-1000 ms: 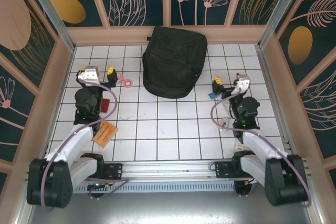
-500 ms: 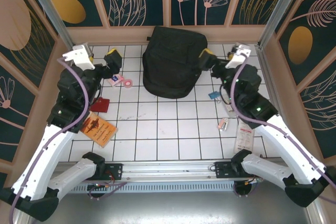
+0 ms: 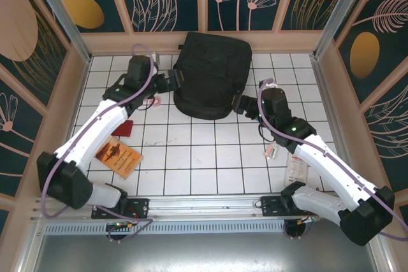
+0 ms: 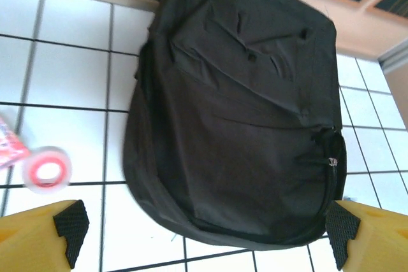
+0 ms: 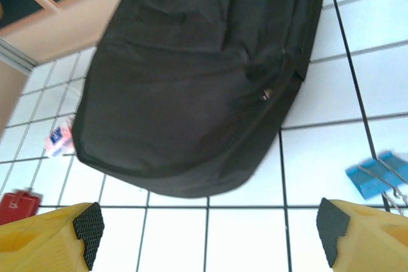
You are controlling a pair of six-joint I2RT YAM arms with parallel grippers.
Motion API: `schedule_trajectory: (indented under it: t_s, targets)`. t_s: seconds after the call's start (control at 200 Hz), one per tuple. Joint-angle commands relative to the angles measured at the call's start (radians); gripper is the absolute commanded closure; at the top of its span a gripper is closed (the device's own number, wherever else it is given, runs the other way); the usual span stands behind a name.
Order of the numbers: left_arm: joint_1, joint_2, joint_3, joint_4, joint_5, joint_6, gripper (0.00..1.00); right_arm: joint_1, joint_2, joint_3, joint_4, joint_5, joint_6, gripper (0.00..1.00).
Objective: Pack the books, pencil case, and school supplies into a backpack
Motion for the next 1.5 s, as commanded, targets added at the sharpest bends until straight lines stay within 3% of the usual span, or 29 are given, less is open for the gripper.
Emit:
schedule_trajectory:
  t_s: [0.0, 0.15, 0.26, 0.365, 0.43, 0.646, 0.801, 0.981, 1.196, 1.376, 1.496]
  targets:
    - [-0.062, 0.130, 0.141, -0.008, 0.021, 0.000, 0.05, -0.017, -0.018, -0.051, 0.068, -0.025, 0.030, 0.09]
    - [-0.091, 0.366, 0.309, 0.006, 0.066, -0.057, 0.16, -0.064, -0.025, -0.076, 0.086, -0.020, 0.074, 0.12]
    - [-0.136, 0.595, 0.620, -0.154, 0.020, -0.033, 0.18, -0.119, -0.019, -0.085, 0.071, 0.035, 0.113, 0.15]
    - [-0.174, 0.807, 0.948, -0.333, -0.020, -0.023, 0.20, -0.250, -0.009, -0.096, 0.067, -0.081, 0.170, 0.18]
    - [-0.175, 0.895, 1.083, -0.385, 0.007, -0.036, 0.27, -0.301, 0.011, -0.091, 0.053, -0.116, 0.192, 0.20]
    - [-0.175, 0.905, 1.012, -0.342, -0.015, -0.067, 0.29, -0.368, 0.097, -0.062, 0.007, -0.132, 0.198, 0.26]
    - [-0.176, 0.910, 0.909, -0.245, 0.097, -0.094, 0.30, -0.384, 0.140, -0.041, -0.002, -0.170, 0.185, 0.30]
    - [-0.177, 0.958, 0.908, -0.135, 0.227, -0.162, 0.38, -0.409, 0.176, -0.047, 0.051, -0.239, 0.185, 0.33]
    - [-0.192, 0.969, 0.874, -0.019, 0.341, -0.291, 0.38, -0.434, 0.195, -0.086, 0.089, -0.299, 0.212, 0.37]
    - [-0.193, 0.901, 0.748, 0.020, 0.312, -0.318, 0.39, -0.443, 0.198, -0.080, 0.073, -0.311, 0.214, 0.38]
    - [-0.193, 0.869, 0.707, -0.005, 0.268, -0.257, 0.39, -0.445, 0.195, -0.070, 0.062, -0.310, 0.197, 0.38]
